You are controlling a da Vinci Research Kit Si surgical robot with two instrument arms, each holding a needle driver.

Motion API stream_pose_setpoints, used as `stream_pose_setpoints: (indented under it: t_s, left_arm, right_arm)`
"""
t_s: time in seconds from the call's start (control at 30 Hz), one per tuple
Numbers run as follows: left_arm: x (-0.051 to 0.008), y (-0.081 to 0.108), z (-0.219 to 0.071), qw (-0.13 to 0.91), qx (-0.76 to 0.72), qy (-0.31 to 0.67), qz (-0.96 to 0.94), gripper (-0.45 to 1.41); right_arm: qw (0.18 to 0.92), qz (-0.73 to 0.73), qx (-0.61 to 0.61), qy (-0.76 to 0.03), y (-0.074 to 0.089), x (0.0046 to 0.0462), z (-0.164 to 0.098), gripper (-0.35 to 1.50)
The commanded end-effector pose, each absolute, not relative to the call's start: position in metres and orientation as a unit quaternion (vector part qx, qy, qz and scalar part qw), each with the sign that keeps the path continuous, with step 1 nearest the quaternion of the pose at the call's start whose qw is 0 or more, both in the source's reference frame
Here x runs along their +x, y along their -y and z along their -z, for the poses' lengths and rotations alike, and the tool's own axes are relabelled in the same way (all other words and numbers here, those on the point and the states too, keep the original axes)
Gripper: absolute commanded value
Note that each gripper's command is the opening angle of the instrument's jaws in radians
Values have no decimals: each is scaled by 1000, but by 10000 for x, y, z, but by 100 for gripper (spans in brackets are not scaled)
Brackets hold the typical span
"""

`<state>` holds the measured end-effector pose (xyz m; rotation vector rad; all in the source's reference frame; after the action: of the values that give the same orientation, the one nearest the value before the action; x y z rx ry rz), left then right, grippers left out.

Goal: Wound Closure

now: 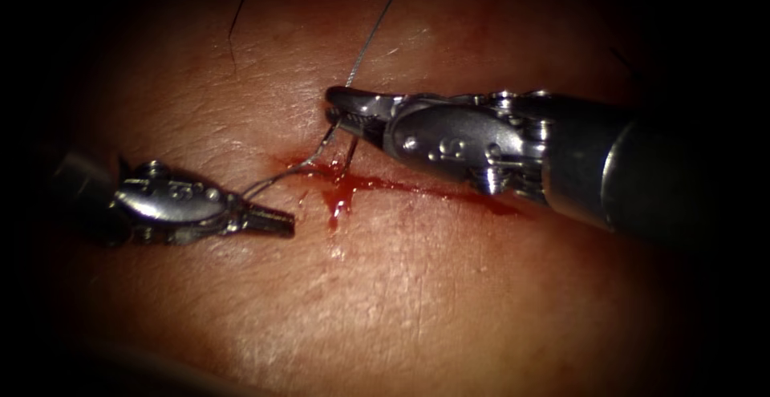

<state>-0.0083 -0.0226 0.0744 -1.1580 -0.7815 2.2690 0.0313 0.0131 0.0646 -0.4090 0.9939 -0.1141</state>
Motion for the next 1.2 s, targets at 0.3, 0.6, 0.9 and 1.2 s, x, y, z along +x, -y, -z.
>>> stream_pose_setpoints:
  t_s: [0.3,0.6,0.9,1.2]
  left_arm:
    - [-82,236,-750,237,-421,286,-827,-5]
    - [-83,235,-750,237,-421,286,-827,-5]
    - [-83,235,-750,237,-421,286,-827,-6]
    - [-82,234,-749,236,-421,287,-827,-6]
  right_arm:
    - [857,60,-201,-470,-138,317,-656,-35]
    - [856,68,-205,-469,-129,321,-664,-35]
    - [856,60,-198,-474,-121,332,-669,-35]
    - [859,68,-191,-471,-110,336,-679,-35]
